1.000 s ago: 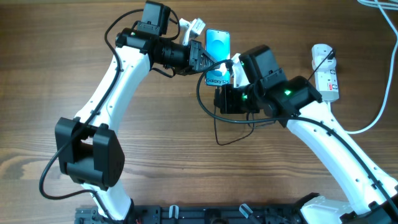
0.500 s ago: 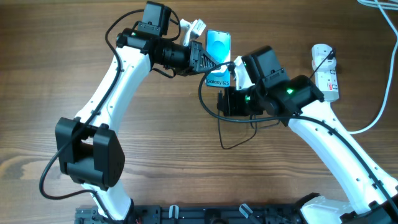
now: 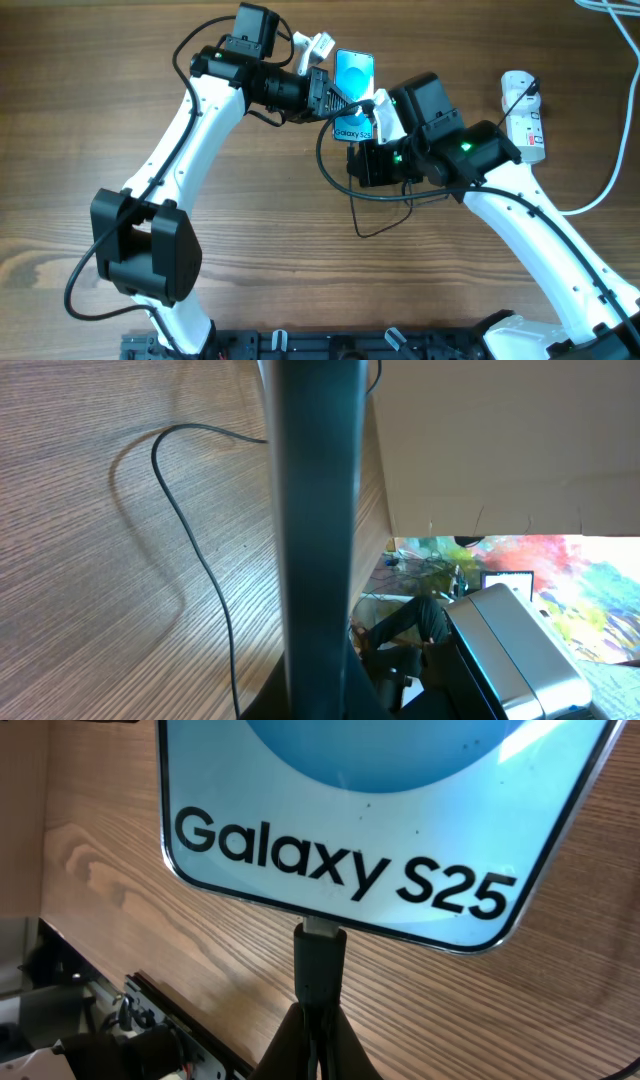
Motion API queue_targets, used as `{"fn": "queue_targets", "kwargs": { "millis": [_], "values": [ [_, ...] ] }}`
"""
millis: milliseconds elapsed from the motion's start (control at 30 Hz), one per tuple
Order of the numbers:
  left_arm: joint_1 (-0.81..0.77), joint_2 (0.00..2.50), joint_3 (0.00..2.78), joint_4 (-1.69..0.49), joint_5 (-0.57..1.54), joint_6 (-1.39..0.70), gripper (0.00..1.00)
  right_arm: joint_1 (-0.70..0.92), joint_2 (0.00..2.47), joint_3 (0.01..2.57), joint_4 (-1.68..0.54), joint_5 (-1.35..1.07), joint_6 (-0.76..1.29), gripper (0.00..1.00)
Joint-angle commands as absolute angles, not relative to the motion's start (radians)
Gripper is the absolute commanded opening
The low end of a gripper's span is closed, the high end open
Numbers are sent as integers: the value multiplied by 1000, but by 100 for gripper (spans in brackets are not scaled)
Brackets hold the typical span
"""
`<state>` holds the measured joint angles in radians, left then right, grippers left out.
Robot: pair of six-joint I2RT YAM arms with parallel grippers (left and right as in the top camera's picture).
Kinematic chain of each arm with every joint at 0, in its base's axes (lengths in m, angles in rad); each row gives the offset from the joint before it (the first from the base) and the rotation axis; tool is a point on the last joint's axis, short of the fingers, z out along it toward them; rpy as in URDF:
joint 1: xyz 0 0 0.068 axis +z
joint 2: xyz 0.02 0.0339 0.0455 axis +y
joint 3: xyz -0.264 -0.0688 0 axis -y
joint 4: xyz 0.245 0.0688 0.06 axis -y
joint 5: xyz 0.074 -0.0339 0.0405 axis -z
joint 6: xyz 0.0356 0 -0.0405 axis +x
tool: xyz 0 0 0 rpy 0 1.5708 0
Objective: Plug charger to phone and switch on socket
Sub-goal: 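Push the black USB-C plug up into the phone's bottom port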
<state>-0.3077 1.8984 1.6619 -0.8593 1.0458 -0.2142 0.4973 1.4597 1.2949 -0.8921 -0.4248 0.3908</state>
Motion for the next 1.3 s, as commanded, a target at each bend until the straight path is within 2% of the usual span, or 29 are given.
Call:
{"fn": "queue_targets", "kwargs": {
  "millis": [0,1267],
  "values": [
    [-311,1872,1670,-856,1084,-186,4,494,1466,1317,-884,-413,371,4],
    [-311,1872,1670,-862,1065,-164,4,494,1466,1341,-875,-341,369,4]
  ]
}}
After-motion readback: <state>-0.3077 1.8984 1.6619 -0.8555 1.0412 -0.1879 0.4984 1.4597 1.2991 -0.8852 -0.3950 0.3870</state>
